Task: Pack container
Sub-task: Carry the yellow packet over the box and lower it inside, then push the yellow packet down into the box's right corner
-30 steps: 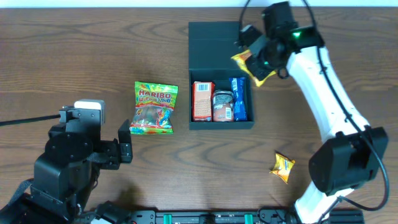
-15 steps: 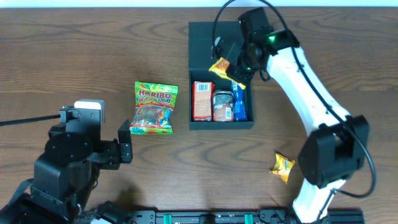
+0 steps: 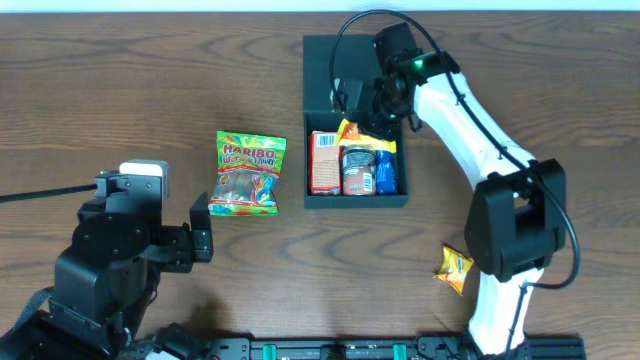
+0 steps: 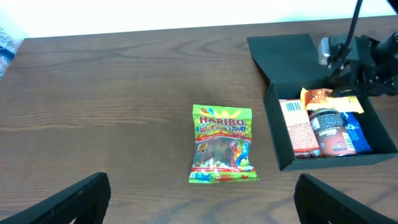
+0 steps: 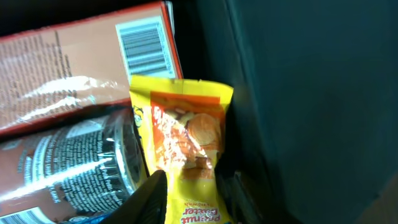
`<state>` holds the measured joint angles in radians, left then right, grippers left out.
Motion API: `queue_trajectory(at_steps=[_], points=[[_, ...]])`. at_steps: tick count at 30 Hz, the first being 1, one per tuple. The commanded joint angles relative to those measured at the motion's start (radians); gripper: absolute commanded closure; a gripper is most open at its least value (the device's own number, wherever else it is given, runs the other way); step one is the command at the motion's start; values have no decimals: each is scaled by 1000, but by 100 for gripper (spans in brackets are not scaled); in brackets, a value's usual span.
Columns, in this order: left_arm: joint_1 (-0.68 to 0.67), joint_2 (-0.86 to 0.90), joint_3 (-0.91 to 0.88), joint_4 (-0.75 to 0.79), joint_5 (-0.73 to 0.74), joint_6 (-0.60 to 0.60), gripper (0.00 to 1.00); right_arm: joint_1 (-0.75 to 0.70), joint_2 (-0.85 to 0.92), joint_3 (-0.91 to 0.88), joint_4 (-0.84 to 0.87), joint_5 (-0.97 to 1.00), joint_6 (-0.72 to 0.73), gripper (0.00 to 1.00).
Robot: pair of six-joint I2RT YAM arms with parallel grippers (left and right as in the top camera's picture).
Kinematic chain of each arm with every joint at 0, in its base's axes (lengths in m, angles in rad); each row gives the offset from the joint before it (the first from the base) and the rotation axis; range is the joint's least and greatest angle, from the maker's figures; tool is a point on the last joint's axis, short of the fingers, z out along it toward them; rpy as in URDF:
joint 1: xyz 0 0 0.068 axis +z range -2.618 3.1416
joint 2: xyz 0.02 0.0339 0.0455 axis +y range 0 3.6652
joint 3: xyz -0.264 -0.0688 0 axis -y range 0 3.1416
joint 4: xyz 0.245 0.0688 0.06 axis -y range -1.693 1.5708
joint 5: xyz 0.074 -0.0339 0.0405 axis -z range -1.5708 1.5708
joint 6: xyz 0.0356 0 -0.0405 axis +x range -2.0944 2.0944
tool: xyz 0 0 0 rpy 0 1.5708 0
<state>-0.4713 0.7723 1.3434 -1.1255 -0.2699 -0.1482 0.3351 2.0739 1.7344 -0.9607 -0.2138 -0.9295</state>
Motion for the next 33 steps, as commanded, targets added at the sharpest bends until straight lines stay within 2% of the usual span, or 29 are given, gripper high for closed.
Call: queue_trajectory(at_steps=[1,5,13,16,18,20,22,26,33], points=[[6,0,13,-1,-18,18,5,4,-1,17,-1,108,48,67],[6,0,13,-1,-18,18,4,2,-2,17,-43,142,80,71],[6,0,13,-1,-18,18,5,5,-2,17,-44,39,80,72],[6,0,13,-1,-18,18,5,7,-2,17,-43,60,80,71],[6,0,13,-1,-18,18,5,7,-6,17,-54,89,91,66],[6,0,13,-2,-18,18,5,6,-6,17,-61,117,99,53],[6,0,13,-1,-18,18,5,1,-5,17,-60,121,98,32],[6,0,13,-1,-18,18,5,-3,-5,16,-39,121,98,23],[6,0,13,-1,-18,18,5,-16,-3,-50,-3,137,94,26]])
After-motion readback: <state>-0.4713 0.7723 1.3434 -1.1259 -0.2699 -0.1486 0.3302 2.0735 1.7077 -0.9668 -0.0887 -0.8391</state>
